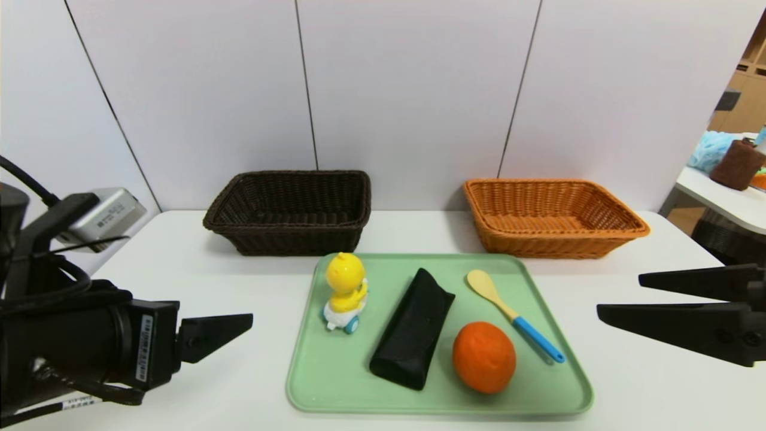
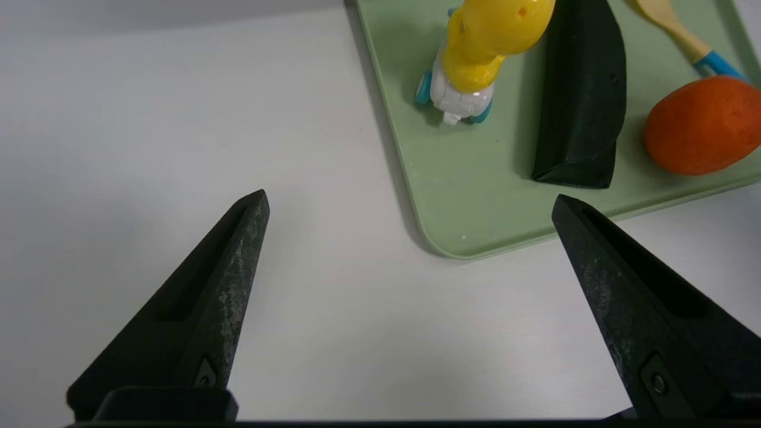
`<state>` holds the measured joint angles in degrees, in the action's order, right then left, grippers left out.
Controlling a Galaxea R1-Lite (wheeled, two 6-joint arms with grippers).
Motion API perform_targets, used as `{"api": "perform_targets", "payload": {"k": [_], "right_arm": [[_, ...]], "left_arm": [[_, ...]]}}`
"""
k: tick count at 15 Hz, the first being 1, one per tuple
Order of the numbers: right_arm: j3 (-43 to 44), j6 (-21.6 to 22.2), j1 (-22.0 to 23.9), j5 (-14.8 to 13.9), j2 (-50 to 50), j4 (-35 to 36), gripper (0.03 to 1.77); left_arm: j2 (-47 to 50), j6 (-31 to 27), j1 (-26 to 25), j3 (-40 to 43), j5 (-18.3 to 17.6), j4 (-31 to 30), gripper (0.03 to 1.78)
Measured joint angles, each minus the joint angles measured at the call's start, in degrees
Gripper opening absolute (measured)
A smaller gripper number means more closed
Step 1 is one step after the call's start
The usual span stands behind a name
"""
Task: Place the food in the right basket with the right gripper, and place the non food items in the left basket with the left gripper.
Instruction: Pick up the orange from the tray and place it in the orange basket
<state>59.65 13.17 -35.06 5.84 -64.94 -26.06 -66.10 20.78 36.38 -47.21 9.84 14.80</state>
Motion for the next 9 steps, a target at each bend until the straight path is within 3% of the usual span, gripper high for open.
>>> {"api": "perform_targets", "payload": {"k": [3, 9], "right_arm": [[3.9, 1.3, -3.0, -2.0, -4.2, -6.8, 1.7], [23.1, 4.5, -4.4, -1.8, -13.9, -32.1, 1.7]], "left_arm": [[-1.7, 0.0, 1.0, 0.9, 0.2, 0.0, 1.69], [-2.1, 0.2, 1.4, 1.3, 0.2, 0.5, 1.69]]}}
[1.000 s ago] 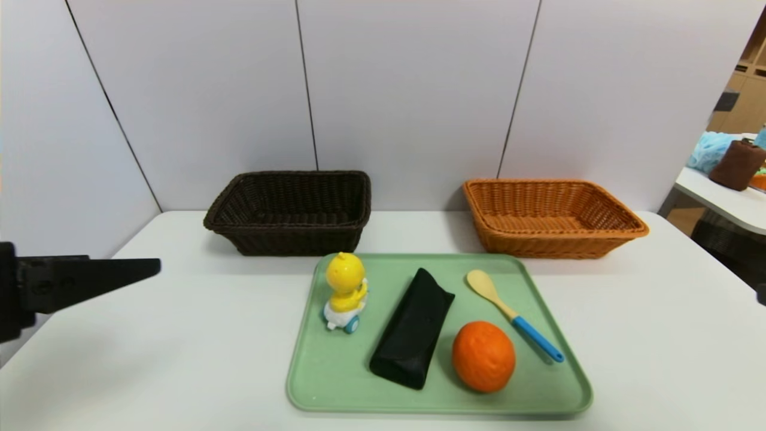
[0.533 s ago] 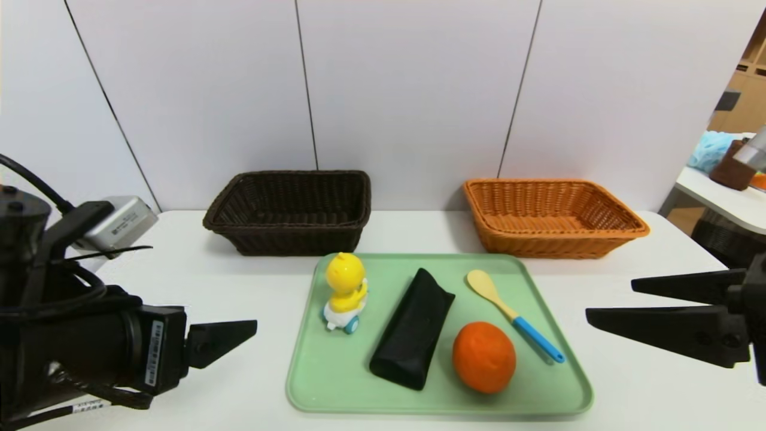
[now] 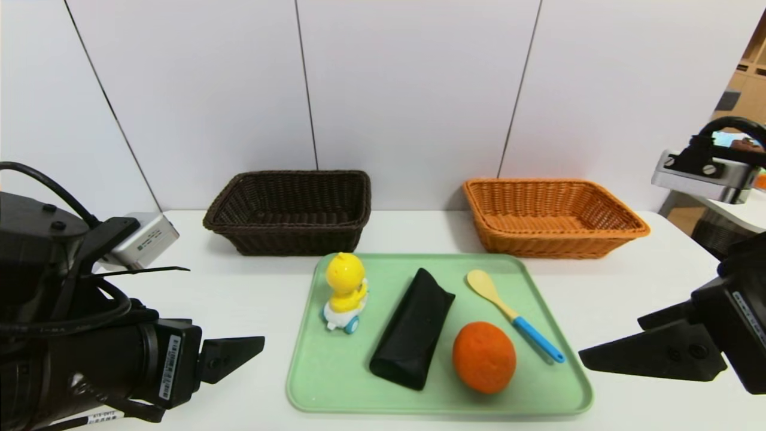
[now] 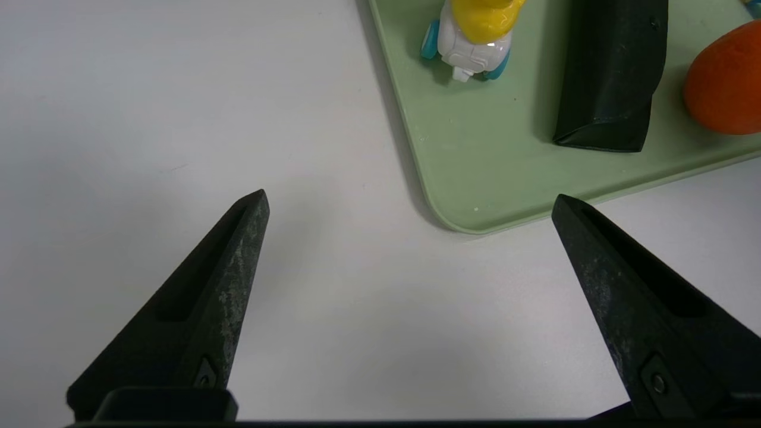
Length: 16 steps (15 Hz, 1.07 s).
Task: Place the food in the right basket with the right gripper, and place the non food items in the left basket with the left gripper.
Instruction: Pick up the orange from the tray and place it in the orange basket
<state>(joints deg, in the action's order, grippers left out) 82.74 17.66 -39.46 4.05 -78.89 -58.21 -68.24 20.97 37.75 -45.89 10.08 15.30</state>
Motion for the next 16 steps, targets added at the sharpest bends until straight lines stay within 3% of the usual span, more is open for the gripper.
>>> {"api": "perform_targets", "payload": {"k": [6, 16], "right_arm": [[25.0, 5.4, 0.4, 2.1, -16.9, -26.8, 1.7], [28.8, 2.8, 1.2, 5.2, -32.0, -28.9, 1.7]], "left_arm": [[0.1, 0.0, 0.0, 0.6, 0.4, 0.1, 1.69], [-0.1, 0.0, 0.0, 1.0, 0.7, -0.2, 1.69]]}}
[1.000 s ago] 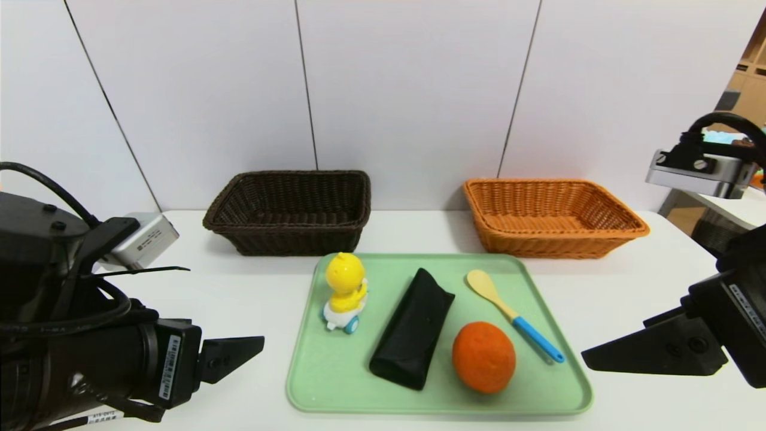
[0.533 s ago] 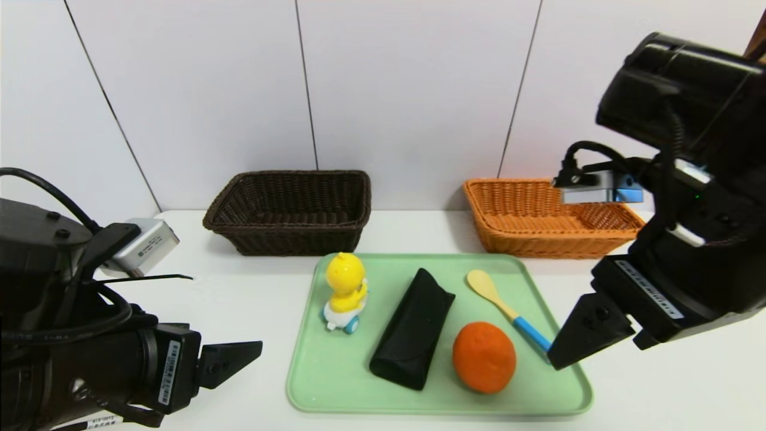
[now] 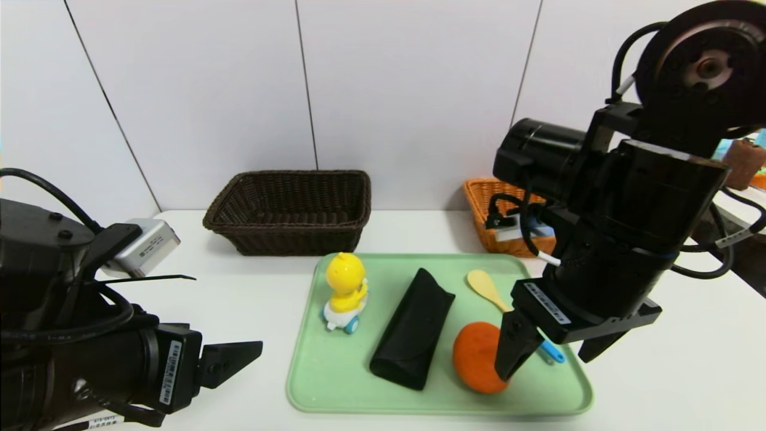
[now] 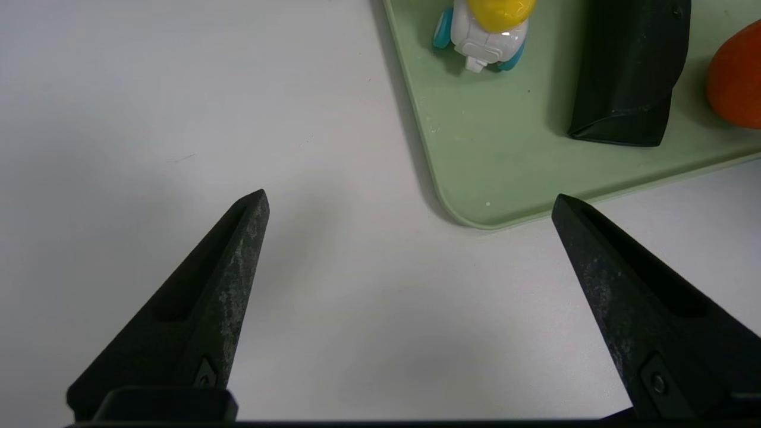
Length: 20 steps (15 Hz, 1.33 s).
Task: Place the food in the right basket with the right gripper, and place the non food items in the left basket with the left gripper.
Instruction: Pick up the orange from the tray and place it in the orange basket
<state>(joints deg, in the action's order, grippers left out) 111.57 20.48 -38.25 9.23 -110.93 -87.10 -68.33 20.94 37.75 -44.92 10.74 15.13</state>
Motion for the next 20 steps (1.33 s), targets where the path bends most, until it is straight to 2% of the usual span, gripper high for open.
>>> {"api": "perform_targets", "payload": {"k": [7, 20], "right_arm": [[0.0, -2.4, 0.2, 0.0, -4.8, 5.2, 1.7], [0.0, -4.9, 0.6, -1.3, -10.3, 8.1, 1.7]], "left_arm": [[0.0, -0.1, 0.0, -0.1, 0.0, 0.0, 1.69], [0.4, -0.2, 0.0, -0.1, 0.0, -0.1, 1.69]]}}
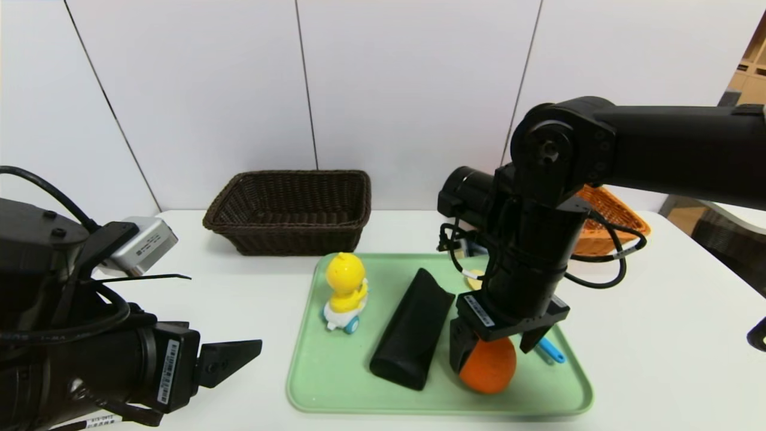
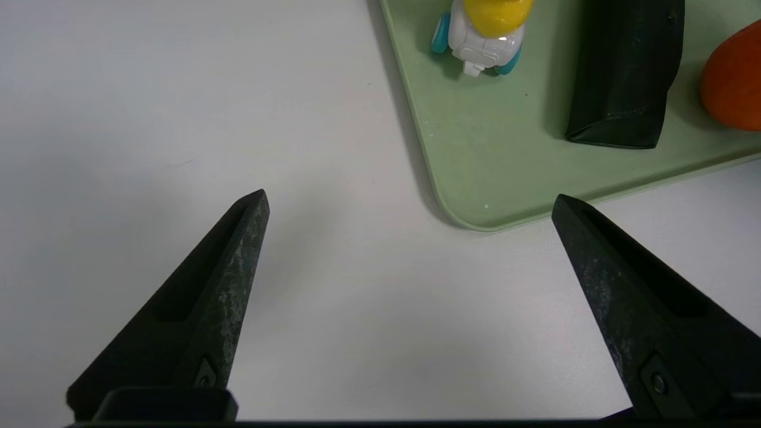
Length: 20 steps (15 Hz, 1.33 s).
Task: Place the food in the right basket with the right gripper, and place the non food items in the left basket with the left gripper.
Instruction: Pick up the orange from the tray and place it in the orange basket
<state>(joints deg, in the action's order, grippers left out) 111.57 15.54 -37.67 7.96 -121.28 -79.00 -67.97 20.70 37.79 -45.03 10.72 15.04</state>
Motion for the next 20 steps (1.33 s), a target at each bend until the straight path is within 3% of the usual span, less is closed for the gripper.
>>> {"api": "perform_targets", "payload": {"k": [20], "right_arm": [[0.0, -0.8, 0.9, -1.6, -6.7, 3.0, 1.7]], "left_arm": [[1.2, -0.3, 0.1, 0.0, -0.1, -0.1, 1.69]]}}
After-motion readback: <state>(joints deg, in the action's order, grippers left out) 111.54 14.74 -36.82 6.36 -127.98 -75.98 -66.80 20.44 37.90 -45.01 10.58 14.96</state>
